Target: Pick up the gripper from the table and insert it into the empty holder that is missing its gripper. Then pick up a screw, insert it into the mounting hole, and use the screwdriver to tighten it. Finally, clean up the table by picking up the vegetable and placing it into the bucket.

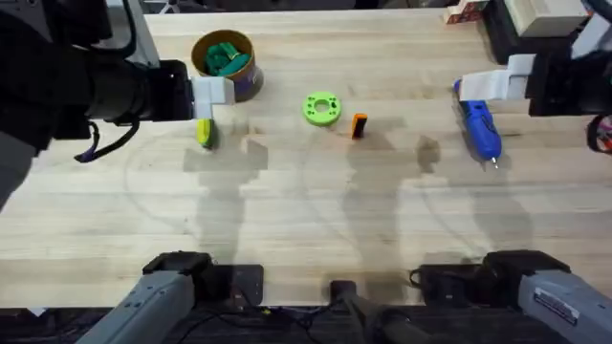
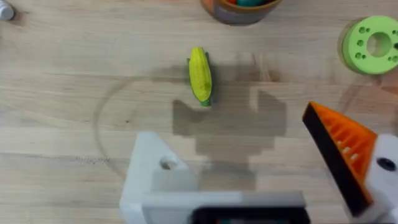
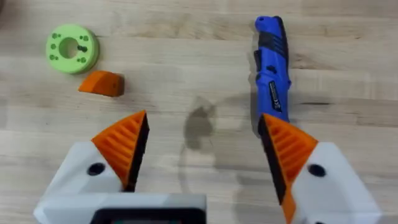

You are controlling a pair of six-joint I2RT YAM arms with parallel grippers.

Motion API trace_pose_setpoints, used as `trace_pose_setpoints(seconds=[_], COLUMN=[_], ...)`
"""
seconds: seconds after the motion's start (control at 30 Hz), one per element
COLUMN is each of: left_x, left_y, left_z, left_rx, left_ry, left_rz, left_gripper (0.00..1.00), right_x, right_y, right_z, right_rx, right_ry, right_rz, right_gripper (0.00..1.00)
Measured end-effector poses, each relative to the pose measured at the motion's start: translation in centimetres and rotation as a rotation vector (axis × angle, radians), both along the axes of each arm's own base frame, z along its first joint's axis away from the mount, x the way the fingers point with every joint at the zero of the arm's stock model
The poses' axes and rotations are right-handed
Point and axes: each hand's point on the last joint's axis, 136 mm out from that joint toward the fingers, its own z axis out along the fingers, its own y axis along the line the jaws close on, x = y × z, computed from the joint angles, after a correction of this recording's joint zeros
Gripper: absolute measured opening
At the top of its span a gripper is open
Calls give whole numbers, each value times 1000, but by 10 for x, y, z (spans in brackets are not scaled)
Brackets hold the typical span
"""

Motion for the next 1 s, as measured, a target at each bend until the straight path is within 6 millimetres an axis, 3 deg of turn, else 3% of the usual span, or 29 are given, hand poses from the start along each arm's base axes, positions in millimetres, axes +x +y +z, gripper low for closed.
trace_pose_setpoints(seconds=[0.13, 0.3, 0.6, 0.63, 0.73, 0.87, 1.0], left_x=[-8, -11, 4, 8, 13, 18, 19], left_y=[11, 33, 37, 39, 40, 40, 40], left_z=[-9, -37, -89, -108, -122, -133, -134], left_rx=[0, -34, -75, -81, -84, -86, -83], left_ry=[56, 188, 368, 423, 456, 470, 471], left_rz=[41, 115, 112, 114, 110, 104, 94], left_gripper=[985, 985, 985, 985, 987, 900, 696], right_x=[-1, -1, -2, -2, -2, -2, -2], right_y=[0, 0, 0, 0, 0, 0, 0], right_z=[-1, -1, -1, -1, -1, -1, -1], right_rx=[0, 0, 0, 0, 0, 0, 0], right_ry=[5, 6, 10, 10, 10, 10, 10], right_rz=[0, 0, 0, 0, 0, 0, 0], right_gripper=[992, 993, 993, 992, 992, 994, 994])
